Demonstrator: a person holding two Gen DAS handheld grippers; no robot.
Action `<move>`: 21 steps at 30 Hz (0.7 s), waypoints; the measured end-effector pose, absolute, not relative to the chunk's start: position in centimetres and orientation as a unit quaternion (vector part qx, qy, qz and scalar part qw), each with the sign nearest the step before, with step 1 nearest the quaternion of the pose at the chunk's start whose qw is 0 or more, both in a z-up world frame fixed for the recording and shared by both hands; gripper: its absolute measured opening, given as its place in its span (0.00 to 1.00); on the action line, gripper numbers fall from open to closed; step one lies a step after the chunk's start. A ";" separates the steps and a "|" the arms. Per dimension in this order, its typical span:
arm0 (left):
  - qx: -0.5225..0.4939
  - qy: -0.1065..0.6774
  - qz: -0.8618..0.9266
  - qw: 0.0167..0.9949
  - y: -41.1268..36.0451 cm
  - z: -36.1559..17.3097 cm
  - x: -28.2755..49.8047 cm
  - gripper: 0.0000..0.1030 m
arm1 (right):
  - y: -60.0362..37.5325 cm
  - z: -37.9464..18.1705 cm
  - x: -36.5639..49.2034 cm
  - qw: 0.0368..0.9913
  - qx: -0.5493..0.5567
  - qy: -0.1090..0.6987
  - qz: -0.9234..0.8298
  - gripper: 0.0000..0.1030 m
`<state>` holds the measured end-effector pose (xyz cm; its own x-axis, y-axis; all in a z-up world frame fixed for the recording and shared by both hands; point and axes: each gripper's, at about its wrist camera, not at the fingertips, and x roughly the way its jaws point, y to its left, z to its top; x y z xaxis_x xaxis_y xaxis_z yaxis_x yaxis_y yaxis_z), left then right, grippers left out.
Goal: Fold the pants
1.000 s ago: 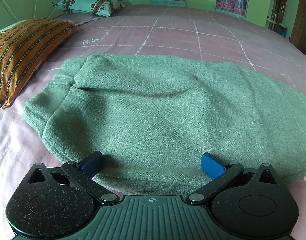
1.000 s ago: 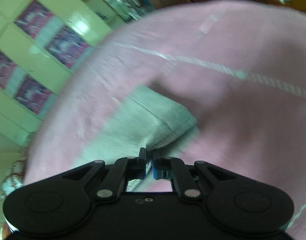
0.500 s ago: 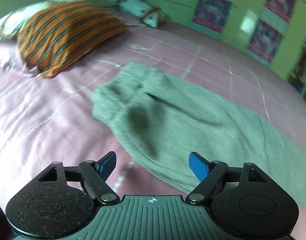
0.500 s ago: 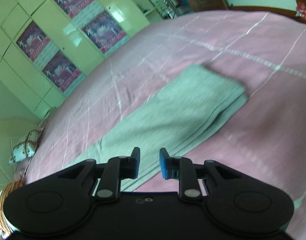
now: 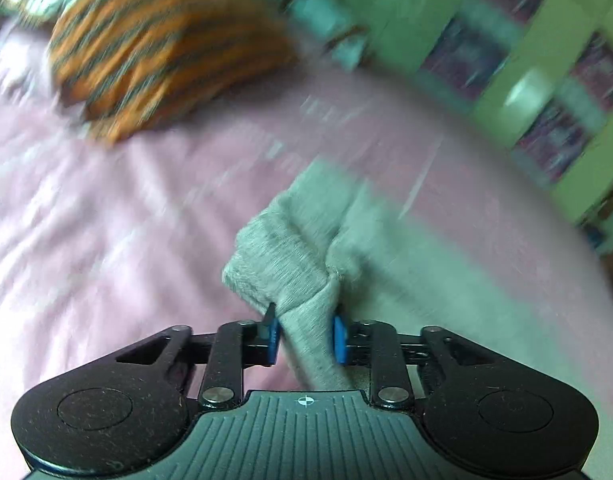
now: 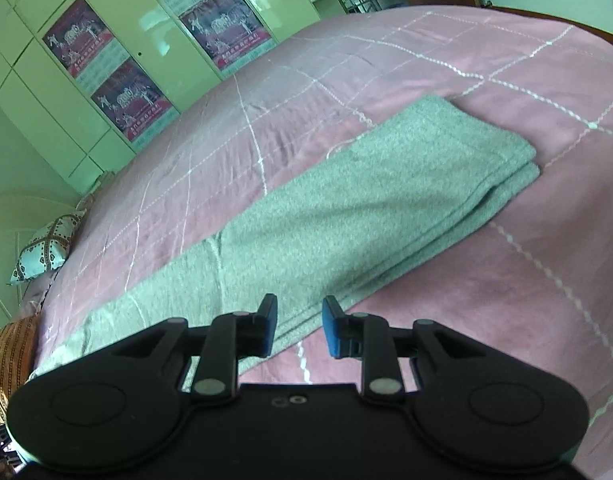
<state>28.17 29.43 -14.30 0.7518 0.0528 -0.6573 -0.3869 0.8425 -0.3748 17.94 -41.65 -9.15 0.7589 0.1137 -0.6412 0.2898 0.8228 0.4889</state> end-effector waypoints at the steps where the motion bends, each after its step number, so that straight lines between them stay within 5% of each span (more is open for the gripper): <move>1: -0.245 0.314 0.116 0.910 29.3 -13.4 28.0 0.25 | -41.5 -9.2 18.0 0.890 0.292 0.346 -0.048 0.18; 7: -0.233 0.368 0.127 0.891 30.3 -17.2 29.1 0.30 | -41.5 -9.6 17.7 0.887 0.295 0.352 -0.051 0.20; 21: -0.148 0.344 0.061 0.925 21.8 -13.0 25.6 0.34 | -43.3 -9.1 15.9 0.896 0.317 0.302 -0.075 0.20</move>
<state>25.59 21.76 -13.03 0.7558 0.0113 -0.6547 -0.2147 0.9488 -0.2315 15.89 -43.28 -9.07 0.8060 0.0570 -0.5891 0.3264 0.7876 0.5227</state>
